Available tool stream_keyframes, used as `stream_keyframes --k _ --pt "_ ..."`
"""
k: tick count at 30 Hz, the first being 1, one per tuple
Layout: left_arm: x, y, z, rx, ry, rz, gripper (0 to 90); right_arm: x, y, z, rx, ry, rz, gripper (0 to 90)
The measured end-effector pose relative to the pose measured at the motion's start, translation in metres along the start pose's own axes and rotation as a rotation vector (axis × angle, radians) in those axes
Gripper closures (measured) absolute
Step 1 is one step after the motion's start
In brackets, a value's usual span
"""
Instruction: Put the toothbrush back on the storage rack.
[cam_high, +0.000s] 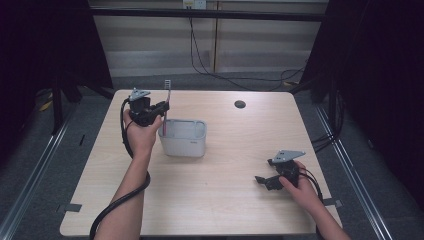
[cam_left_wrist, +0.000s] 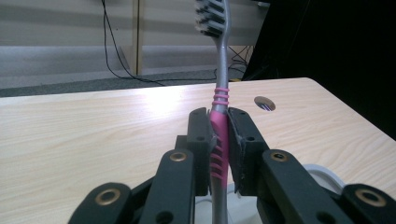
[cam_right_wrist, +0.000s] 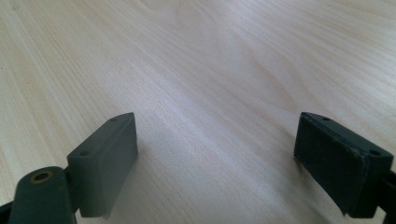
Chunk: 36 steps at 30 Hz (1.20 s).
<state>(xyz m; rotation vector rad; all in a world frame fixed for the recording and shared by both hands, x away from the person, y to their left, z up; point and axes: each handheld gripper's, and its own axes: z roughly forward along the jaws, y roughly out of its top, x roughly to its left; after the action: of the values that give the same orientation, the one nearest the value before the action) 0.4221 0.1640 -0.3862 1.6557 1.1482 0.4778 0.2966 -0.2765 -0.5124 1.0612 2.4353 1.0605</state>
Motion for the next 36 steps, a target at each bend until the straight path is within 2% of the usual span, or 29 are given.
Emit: stream_keyframes --k 15,28,36 --pt "0.001 -0.011 -0.005 -0.019 -0.001 -0.008 80.1 0.000 0.000 0.000 0.000 0.000 0.000 12.7" --pt "-0.001 -0.029 -0.005 0.014 -0.001 -0.008 80.0 0.000 0.000 0.000 0.000 0.000 0.000 12.7" --pt "-0.001 -0.031 -0.008 0.029 0.000 -0.003 80.1 0.000 0.000 0.000 0.000 0.000 0.000 12.6"
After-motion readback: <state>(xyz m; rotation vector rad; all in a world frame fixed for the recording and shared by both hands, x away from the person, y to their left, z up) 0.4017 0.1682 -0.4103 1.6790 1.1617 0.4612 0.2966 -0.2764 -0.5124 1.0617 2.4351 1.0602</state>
